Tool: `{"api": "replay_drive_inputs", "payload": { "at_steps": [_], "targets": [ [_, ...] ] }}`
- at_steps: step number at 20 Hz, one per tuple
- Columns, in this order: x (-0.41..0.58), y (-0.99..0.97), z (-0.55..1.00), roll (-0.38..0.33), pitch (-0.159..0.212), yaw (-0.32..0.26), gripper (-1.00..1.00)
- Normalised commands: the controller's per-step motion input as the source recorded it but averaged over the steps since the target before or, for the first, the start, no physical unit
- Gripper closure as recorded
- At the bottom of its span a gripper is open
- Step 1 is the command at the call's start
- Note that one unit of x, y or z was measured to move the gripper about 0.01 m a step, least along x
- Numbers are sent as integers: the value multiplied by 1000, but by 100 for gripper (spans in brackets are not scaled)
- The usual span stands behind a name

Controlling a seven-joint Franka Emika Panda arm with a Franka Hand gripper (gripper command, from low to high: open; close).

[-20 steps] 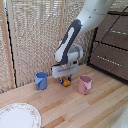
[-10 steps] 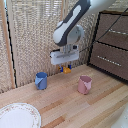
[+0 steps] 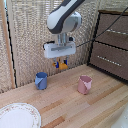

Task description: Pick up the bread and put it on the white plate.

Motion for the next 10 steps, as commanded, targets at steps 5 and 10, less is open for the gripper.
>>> {"api": "replay_drive_inputs", "payload": {
  "at_steps": [5,10],
  "targets": [
    [-330,871,277,15,12,0,100],
    [-253,942,131,0,-4,0,100]
  ]
}}
